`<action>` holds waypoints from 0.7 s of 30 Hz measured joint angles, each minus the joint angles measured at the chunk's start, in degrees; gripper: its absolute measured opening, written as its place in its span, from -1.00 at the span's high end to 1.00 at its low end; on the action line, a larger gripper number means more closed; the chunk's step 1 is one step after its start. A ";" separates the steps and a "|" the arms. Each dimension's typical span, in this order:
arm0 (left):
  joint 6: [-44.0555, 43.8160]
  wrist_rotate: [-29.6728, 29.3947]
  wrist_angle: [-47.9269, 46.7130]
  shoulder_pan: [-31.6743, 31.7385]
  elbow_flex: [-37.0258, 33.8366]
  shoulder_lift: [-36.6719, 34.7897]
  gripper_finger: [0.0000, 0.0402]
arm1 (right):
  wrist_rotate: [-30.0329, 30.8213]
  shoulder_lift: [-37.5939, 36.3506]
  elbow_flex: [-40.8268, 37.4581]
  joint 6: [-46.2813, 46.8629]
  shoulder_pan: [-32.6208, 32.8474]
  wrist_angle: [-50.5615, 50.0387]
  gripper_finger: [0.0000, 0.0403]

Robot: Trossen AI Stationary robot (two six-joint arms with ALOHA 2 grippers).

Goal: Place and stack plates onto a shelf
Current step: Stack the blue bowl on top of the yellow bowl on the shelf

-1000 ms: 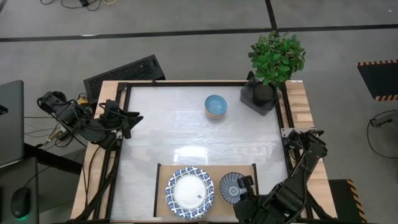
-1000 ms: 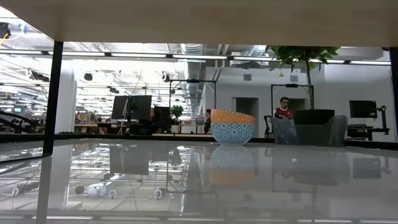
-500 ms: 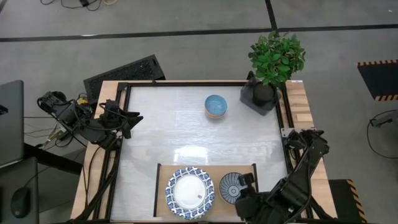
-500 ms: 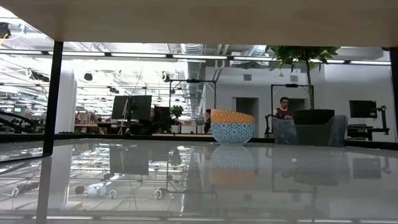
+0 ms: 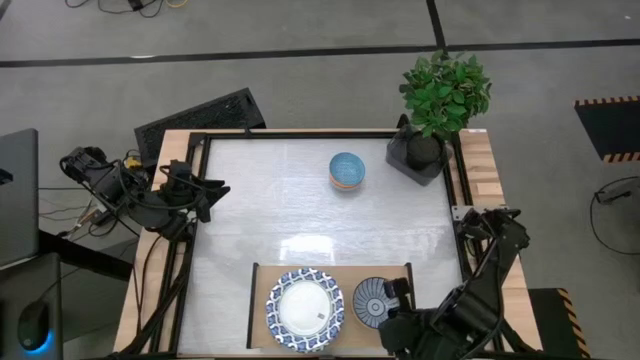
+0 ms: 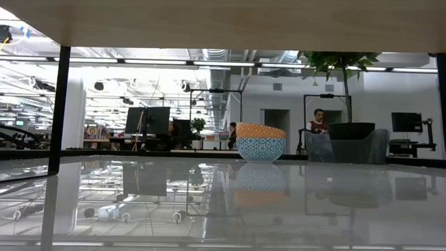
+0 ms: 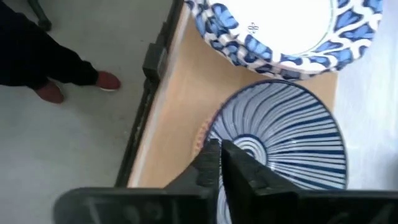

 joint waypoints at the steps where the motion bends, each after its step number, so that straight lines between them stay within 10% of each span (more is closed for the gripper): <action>1: -0.12 0.00 0.00 -0.01 0.00 0.00 0.29 | 0.02 -0.10 -0.56 0.00 -0.06 0.26 0.84; 21: 0.02 -0.03 -0.04 0.00 0.00 0.02 0.29 | 0.37 -0.11 -4.02 0.94 -0.01 2.88 0.75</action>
